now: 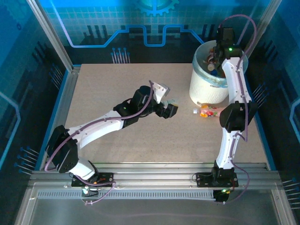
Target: Put the plastic bottles in the bin
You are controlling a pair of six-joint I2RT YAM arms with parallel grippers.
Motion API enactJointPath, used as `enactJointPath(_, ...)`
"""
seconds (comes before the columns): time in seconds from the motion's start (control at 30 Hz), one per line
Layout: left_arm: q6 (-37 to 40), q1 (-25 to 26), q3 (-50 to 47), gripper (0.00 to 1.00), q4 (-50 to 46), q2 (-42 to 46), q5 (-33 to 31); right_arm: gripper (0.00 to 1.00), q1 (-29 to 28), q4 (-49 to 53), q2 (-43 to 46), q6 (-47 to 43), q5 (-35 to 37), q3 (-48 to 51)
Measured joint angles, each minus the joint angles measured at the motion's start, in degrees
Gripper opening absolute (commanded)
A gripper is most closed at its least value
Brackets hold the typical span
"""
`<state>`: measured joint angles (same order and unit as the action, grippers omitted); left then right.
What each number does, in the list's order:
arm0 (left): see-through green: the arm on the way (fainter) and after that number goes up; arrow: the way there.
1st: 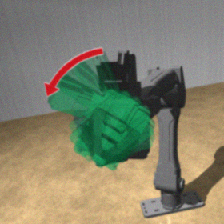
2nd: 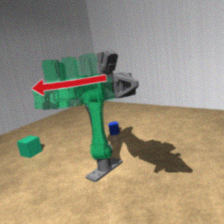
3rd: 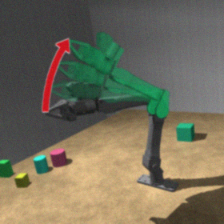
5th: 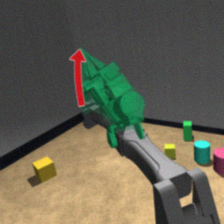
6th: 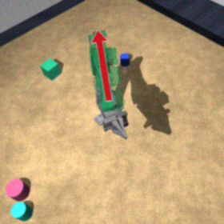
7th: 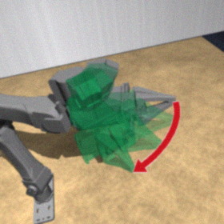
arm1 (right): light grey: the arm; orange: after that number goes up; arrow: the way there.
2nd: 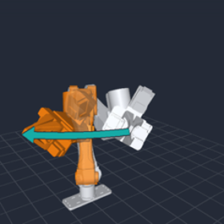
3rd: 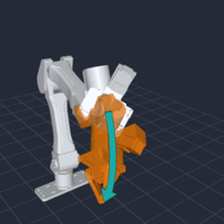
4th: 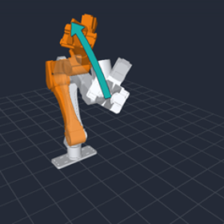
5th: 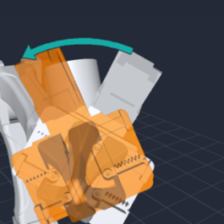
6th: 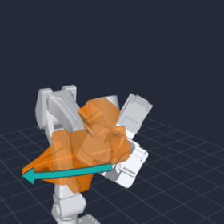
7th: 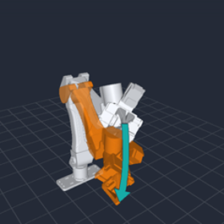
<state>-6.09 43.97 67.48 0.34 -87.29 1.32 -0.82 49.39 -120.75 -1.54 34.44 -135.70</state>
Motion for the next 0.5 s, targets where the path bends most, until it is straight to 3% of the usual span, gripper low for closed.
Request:
enactJointPath(0.2, -1.09, 0.00, 0.31, 0.99, 0.00, -0.07, 0.00, 0.63, -0.39, 0.11, 2.27, 0.90, -2.21, 2.10)
enactJointPath(0.37, -1.77, -0.28, 0.63, 0.99, -0.04, -1.79, 0.00, 0.47, 0.26, -0.94, 6.56, 2.21, -5.01, 8.52)
enactJointPath(0.5, -3.37, -1.29, 2.80, 0.99, -1.70, -4.66, 0.00, 0.43, 1.57, -0.37, 6.62, 3.56, -8.07, 8.98)
